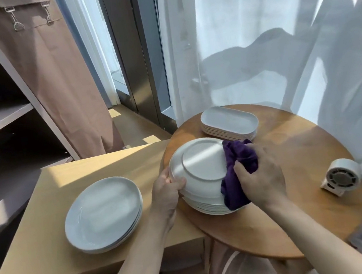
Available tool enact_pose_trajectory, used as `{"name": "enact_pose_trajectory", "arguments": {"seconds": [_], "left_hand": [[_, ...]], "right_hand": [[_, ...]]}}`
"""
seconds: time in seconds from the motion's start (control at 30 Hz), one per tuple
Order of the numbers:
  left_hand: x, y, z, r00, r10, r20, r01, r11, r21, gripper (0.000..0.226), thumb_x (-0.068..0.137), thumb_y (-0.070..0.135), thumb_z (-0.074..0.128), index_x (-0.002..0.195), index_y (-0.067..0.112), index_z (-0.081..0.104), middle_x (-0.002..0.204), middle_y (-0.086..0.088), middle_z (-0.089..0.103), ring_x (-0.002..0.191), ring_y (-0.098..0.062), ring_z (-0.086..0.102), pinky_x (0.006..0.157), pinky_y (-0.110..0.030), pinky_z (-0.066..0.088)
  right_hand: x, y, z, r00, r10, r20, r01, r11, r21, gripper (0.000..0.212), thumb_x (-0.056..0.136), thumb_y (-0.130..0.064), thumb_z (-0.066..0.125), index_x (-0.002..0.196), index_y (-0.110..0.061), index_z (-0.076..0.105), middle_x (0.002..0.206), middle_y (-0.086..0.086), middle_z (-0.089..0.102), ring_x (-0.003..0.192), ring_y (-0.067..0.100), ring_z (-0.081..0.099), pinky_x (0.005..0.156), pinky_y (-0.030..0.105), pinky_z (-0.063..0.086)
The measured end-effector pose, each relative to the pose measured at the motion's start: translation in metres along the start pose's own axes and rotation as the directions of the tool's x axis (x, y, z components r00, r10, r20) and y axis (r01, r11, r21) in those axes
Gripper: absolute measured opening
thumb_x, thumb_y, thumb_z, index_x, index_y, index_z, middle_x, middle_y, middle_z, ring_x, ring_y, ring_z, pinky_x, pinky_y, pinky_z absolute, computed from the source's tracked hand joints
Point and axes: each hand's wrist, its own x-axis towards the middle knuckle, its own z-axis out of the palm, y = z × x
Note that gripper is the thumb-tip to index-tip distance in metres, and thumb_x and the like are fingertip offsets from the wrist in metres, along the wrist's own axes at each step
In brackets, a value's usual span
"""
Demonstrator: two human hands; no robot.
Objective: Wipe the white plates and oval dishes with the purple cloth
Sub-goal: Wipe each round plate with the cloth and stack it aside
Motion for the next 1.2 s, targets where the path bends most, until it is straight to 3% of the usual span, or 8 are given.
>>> {"name": "enact_pose_trajectory", "arguments": {"seconds": [0.17, 0.33, 0.53, 0.73, 0.8, 0.93, 1.07, 1.2], "left_hand": [[0.000, 0.008, -0.001, 0.999, -0.003, 0.047, 0.000, 0.998, 0.060, 0.039, 0.095, 0.000, 0.058, 0.127, 0.021, 0.067, 0.114, -0.008, 0.075, 0.105, -0.029, 0.071, 0.092, -0.049, 0.060], [-0.001, 0.010, -0.003, 0.996, -0.014, 0.093, 0.013, 1.000, 0.016, 0.030, 0.103, 0.023, 0.051, 0.125, 0.021, 0.071, 0.117, -0.009, 0.074, 0.107, -0.024, 0.070, 0.087, -0.043, 0.057], [0.000, 0.006, -0.006, 0.997, -0.045, 0.058, 0.056, 0.976, -0.210, 0.058, 0.108, 0.055, 0.027, 0.114, 0.027, 0.077, 0.123, -0.009, 0.073, 0.119, -0.022, 0.067, 0.097, -0.039, 0.050], [-0.001, 0.001, -0.007, 0.999, -0.028, 0.025, 0.032, 0.987, -0.159, 0.075, 0.088, 0.080, 0.027, 0.129, 0.032, 0.067, 0.124, 0.002, 0.073, 0.116, -0.015, 0.069, 0.090, -0.041, 0.055], [-0.003, 0.000, -0.005, 1.000, -0.003, 0.018, 0.005, 0.997, -0.071, 0.057, 0.097, 0.070, 0.034, 0.118, 0.035, 0.074, 0.118, 0.001, 0.075, 0.106, -0.015, 0.071, 0.085, -0.039, 0.054], [-0.004, 0.000, -0.006, 0.998, 0.029, 0.064, -0.028, 1.000, -0.011, 0.032, 0.104, 0.036, 0.053, 0.130, 0.025, 0.068, 0.120, -0.005, 0.074, 0.102, -0.020, 0.069, 0.080, -0.037, 0.050], [-0.005, -0.002, -0.009, 0.993, 0.057, 0.107, -0.056, 0.998, -0.010, 0.037, 0.099, 0.008, 0.060, 0.132, 0.024, 0.065, 0.121, -0.007, 0.074, 0.107, -0.020, 0.069, 0.082, -0.034, 0.054], [-0.005, 0.000, -0.010, 0.991, 0.051, 0.125, -0.050, 0.999, -0.010, 0.039, 0.094, 0.006, 0.062, 0.127, 0.026, 0.070, 0.120, -0.011, 0.074, 0.103, -0.021, 0.069, 0.085, -0.037, 0.055]], "right_hand": [[-0.042, -0.032, 0.024, 0.889, -0.433, 0.152, 0.458, 0.815, -0.354, 0.053, 0.074, -0.054, 0.055, 0.114, -0.020, 0.069, 0.113, 0.008, 0.061, 0.092, 0.032, 0.058, 0.076, 0.041, 0.051], [-0.032, -0.066, 0.043, 0.858, -0.421, 0.295, 0.514, 0.710, -0.481, 0.043, 0.081, -0.053, 0.066, 0.111, -0.022, 0.064, 0.114, 0.008, 0.061, 0.094, 0.031, 0.056, 0.079, 0.044, 0.045], [-0.008, -0.102, 0.079, 0.764, -0.483, 0.428, 0.645, 0.593, -0.482, 0.033, 0.089, -0.043, 0.061, 0.114, -0.021, 0.062, 0.118, 0.010, 0.057, 0.102, 0.033, 0.052, 0.081, 0.044, 0.038], [0.041, -0.112, 0.105, 0.800, -0.379, 0.465, 0.579, 0.692, -0.431, 0.042, 0.087, -0.049, 0.066, 0.122, -0.026, 0.062, 0.113, 0.005, 0.053, 0.103, 0.026, 0.051, 0.080, 0.040, 0.039], [0.061, -0.111, 0.107, 0.839, -0.272, 0.471, 0.484, 0.768, -0.420, 0.042, 0.084, -0.045, 0.068, 0.122, -0.028, 0.059, 0.107, 0.001, 0.047, 0.101, 0.025, 0.048, 0.083, 0.040, 0.040], [0.094, -0.106, 0.109, 0.878, -0.132, 0.460, 0.337, 0.853, -0.398, 0.039, 0.082, -0.046, 0.065, 0.117, -0.031, 0.058, 0.102, 0.000, 0.045, 0.100, 0.027, 0.047, 0.084, 0.040, 0.041], [0.108, -0.095, 0.104, 0.910, -0.089, 0.406, 0.249, 0.899, -0.361, 0.033, 0.082, -0.049, 0.065, 0.109, -0.031, 0.059, 0.107, 0.002, 0.051, 0.103, 0.029, 0.053, 0.091, 0.041, 0.049], [0.116, -0.079, 0.081, 0.941, -0.039, 0.336, 0.167, 0.917, -0.362, 0.029, 0.081, -0.045, 0.062, 0.103, -0.026, 0.059, 0.110, 0.005, 0.054, 0.103, 0.031, 0.054, 0.093, 0.046, 0.052]]}}
